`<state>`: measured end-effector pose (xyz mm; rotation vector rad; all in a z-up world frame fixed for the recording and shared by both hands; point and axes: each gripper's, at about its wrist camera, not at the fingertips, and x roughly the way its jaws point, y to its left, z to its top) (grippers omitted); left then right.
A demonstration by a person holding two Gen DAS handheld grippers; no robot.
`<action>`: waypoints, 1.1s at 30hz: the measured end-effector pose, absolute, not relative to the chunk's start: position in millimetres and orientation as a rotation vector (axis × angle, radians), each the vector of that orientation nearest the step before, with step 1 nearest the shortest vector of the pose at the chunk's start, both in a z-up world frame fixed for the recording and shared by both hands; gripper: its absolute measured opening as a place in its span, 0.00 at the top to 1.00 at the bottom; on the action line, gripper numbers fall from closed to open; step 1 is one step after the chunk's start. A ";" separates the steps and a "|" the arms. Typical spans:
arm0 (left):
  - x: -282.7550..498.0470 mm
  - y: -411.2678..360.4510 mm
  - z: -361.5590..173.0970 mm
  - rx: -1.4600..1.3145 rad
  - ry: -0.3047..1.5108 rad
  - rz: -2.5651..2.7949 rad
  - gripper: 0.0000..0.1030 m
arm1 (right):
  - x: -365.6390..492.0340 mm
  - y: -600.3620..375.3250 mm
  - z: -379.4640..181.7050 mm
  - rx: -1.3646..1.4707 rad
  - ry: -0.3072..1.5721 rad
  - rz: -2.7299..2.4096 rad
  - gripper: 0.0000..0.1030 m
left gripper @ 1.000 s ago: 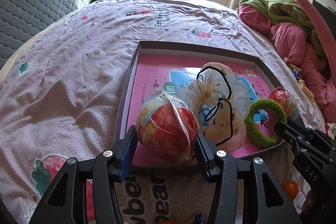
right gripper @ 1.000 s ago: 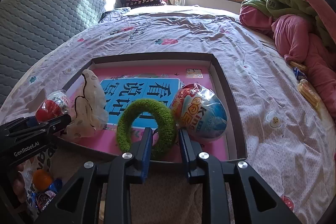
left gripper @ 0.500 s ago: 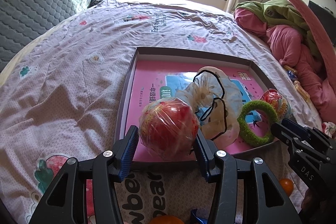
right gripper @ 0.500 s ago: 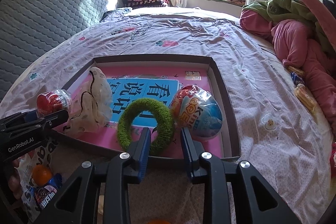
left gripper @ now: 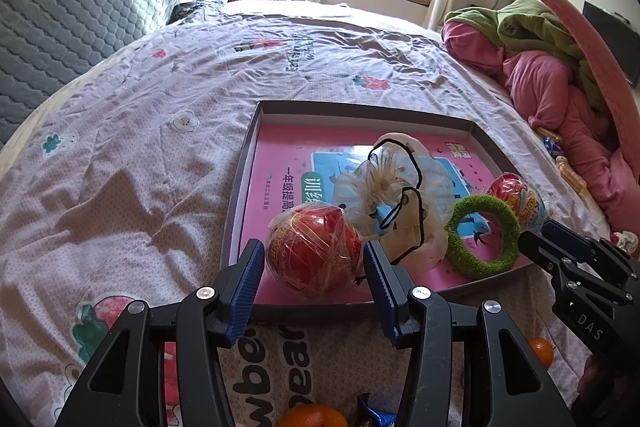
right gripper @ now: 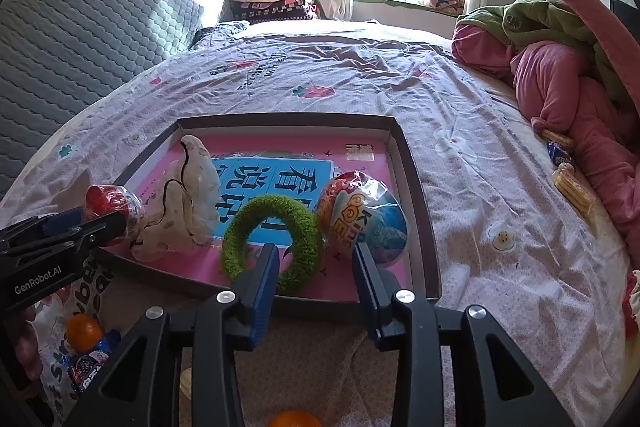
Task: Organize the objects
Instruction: 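Withdraw both grippers from the tray toward the items on the bed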
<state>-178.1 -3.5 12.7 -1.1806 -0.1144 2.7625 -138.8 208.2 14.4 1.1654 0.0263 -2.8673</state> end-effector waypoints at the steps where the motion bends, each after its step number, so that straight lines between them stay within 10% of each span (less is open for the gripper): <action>1: -177.7 -3.4 13.4 -1.177 -0.114 2.765 0.48 | -137.9 208.0 15.4 1.159 0.030 -2.871 0.63; 33: -154.7 2.6 32.6 -1.073 -0.046 2.799 0.48 | -118.6 210.4 42.6 0.991 -0.019 -2.889 0.46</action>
